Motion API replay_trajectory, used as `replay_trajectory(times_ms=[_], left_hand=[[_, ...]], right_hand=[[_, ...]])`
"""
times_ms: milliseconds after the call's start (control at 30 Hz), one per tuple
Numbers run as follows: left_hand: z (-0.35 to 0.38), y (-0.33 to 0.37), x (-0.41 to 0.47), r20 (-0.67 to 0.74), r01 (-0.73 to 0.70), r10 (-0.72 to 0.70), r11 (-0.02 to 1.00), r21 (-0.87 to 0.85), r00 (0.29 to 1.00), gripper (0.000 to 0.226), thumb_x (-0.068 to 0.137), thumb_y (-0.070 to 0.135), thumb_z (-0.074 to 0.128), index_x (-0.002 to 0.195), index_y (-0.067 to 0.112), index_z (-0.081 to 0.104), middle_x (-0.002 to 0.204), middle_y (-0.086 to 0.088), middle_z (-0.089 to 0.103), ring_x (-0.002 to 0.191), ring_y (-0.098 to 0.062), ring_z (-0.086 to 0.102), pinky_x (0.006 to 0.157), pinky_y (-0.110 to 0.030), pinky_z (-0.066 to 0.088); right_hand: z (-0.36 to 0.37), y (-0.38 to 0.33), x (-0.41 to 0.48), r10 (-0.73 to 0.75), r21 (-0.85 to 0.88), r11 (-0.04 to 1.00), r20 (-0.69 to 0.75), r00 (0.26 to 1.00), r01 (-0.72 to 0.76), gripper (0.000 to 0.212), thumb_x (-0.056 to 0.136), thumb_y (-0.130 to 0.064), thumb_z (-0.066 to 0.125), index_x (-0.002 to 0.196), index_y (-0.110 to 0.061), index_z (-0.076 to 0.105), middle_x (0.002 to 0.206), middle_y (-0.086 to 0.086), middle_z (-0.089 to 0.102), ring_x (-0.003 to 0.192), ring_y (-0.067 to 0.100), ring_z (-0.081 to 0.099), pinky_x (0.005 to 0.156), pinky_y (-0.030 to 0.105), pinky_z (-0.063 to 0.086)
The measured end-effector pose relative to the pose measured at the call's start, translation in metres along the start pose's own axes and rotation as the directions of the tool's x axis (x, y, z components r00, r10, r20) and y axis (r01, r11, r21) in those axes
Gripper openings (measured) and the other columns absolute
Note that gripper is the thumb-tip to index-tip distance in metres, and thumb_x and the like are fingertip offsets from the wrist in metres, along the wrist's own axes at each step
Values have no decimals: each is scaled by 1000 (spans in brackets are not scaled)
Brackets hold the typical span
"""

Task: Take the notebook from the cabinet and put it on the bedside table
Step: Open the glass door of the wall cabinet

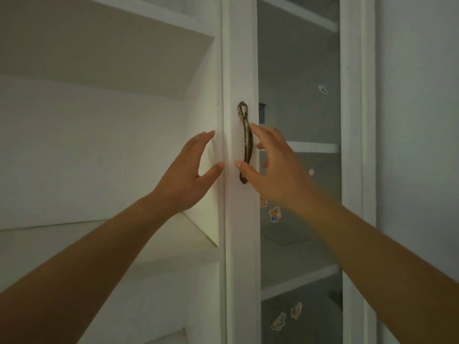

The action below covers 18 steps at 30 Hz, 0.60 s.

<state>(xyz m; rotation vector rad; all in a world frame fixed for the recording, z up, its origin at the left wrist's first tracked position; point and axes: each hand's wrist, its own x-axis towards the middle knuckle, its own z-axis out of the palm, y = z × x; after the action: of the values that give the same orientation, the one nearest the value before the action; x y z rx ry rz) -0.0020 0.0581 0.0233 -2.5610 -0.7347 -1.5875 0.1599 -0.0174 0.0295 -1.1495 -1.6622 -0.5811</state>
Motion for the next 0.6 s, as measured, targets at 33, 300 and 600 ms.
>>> replay_trajectory(times_ms=[33,300,600], left_hand=[[1,-4,4,0,-7,7,999,-34,1000,60,92,37,46,145,29,18,153,8,20,137,-8,21,110,-35,28],[10,-37,19,-3,-110,111,976,-187,994,62,92,46,40,145,35,10,155,9,13,141,-6,11,113,-41,23],[42,-52,15,-26,-148,148,936,-319,989,63,87,57,26,142,41,1,156,12,-4,141,-3,-4,116,-37,6]], right_hand=[[3,0,1,16,-12,1000,-1,1000,-16,71,85,-34,61,143,-17,22,145,0,28,126,14,38,102,38,40],[15,-9,5,99,-82,991,-94,991,-107,68,84,-31,62,141,-17,27,136,1,36,117,8,38,101,32,40],[42,-17,4,175,-96,973,-296,939,-211,59,86,-22,61,138,-21,34,110,-6,42,90,5,50,74,12,48]])
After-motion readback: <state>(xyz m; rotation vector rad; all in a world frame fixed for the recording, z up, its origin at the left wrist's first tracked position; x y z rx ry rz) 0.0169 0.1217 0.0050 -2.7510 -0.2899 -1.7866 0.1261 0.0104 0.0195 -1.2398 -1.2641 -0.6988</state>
